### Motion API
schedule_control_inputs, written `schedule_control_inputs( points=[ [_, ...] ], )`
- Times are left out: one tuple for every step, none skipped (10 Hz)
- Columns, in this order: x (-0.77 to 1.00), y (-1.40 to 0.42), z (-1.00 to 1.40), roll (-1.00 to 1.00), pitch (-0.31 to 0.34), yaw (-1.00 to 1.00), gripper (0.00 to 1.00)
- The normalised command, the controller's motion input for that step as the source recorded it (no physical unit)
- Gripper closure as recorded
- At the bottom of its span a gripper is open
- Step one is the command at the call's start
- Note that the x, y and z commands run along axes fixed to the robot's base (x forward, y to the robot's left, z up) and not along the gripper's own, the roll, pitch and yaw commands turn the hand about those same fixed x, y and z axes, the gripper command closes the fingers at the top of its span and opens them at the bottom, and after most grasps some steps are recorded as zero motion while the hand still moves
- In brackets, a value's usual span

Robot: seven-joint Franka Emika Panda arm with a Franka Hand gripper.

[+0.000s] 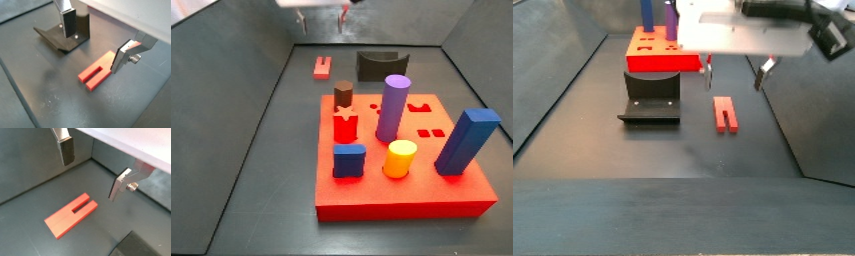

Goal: Pick up the double-square object. Move up. Rotate the double-square object. Place the double-square object on the fixture. Regrasp the double-square object. Move to above the board. Insert the double-square object.
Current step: Rotate the double-square object.

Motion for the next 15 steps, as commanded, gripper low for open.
schedule_control_inputs(
  points=[
    [0.00, 0.00, 0.00, 0.00, 0.000, 1.00, 0.00],
    [0.00, -0.01, -0.21, 0.00, 0.000, 1.00, 0.00],
    [0.04, -0.01, -0.26, 0.00, -0.001, 1.00, 0.00],
    [0.05, 0.00, -0.15, 0.00, -0.004, 1.00, 0.00],
    [0.04, 0.00, -0.08, 0.00, -0.004, 1.00, 0.00],
    [0.03, 0.00, -0.05, 0.00, -0.005, 1.00, 0.00],
    [0.03, 0.00, -0.05, 0.00, -0.005, 1.00, 0.00],
    [0.03, 0.00, -0.04, 0.00, -0.006, 1.00, 0.00],
    [0.03, 0.00, -0.04, 0.00, -0.006, 1.00, 0.00],
    [0.03, 0.00, -0.03, 0.00, -0.007, 1.00, 0.00],
    [0.04, 0.00, -0.03, 0.00, -0.007, 1.00, 0.00],
    [0.04, 0.00, -0.03, 0.00, -0.007, 1.00, 0.00],
    [0.04, 0.00, -0.03, 0.00, -0.007, 1.00, 0.00],
    [0.04, 0.00, -0.03, 0.00, -0.008, 1.00, 0.00],
    [0.04, 0.00, -0.03, 0.00, -0.008, 1.00, 0.00]
  ],
)
